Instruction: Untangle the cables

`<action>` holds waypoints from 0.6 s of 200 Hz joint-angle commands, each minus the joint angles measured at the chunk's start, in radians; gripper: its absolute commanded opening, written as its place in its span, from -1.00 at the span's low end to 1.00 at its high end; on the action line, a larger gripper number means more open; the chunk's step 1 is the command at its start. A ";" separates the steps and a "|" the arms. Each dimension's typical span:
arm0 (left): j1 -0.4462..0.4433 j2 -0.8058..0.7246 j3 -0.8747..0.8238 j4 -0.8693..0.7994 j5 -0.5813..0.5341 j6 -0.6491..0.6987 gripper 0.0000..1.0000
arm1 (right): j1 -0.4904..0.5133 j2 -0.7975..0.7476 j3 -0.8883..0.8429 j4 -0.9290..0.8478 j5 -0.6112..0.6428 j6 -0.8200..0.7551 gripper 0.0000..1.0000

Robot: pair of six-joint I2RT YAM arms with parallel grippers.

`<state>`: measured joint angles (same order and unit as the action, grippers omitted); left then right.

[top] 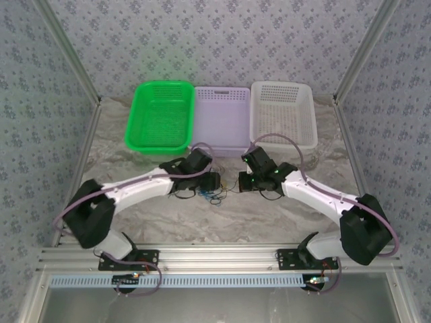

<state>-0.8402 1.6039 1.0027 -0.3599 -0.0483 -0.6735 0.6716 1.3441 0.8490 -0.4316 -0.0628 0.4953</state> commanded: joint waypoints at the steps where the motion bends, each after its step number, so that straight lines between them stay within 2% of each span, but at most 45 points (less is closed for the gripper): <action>1: -0.007 0.081 0.103 -0.091 -0.098 -0.002 0.37 | -0.007 0.001 -0.024 -0.031 0.011 -0.038 -1.00; 16: -0.008 0.142 0.147 -0.127 -0.152 -0.010 0.38 | -0.007 -0.004 -0.035 -0.028 0.011 -0.041 -1.00; 31: -0.012 0.192 0.168 -0.106 -0.138 -0.007 0.39 | -0.007 -0.012 -0.052 -0.023 0.014 -0.041 -1.00; 53: -0.024 0.280 0.197 -0.074 -0.135 -0.006 0.26 | -0.009 -0.019 -0.069 -0.009 0.002 -0.042 -1.00; 59: -0.026 0.303 0.199 -0.064 -0.136 -0.010 0.16 | -0.010 -0.020 -0.071 -0.009 0.001 -0.041 -1.00; 70: -0.029 0.327 0.197 -0.053 -0.155 -0.030 -0.17 | -0.009 -0.025 -0.071 -0.013 0.007 -0.040 -1.00; 81: -0.030 0.327 0.180 -0.053 -0.196 -0.054 -0.73 | -0.010 -0.037 -0.073 -0.025 0.021 -0.040 -1.00; 89: -0.031 0.310 0.158 -0.066 -0.249 -0.081 -1.00 | -0.012 -0.052 -0.073 -0.039 0.038 -0.041 -1.00; 120: -0.025 0.157 0.041 -0.116 -0.436 -0.133 -1.00 | -0.055 -0.149 -0.074 -0.102 0.097 -0.035 -1.00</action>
<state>-0.8715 1.8664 1.1332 -0.3893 -0.3107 -0.7502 0.6537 1.2823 0.7815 -0.4576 -0.0319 0.4698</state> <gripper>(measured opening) 0.071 0.060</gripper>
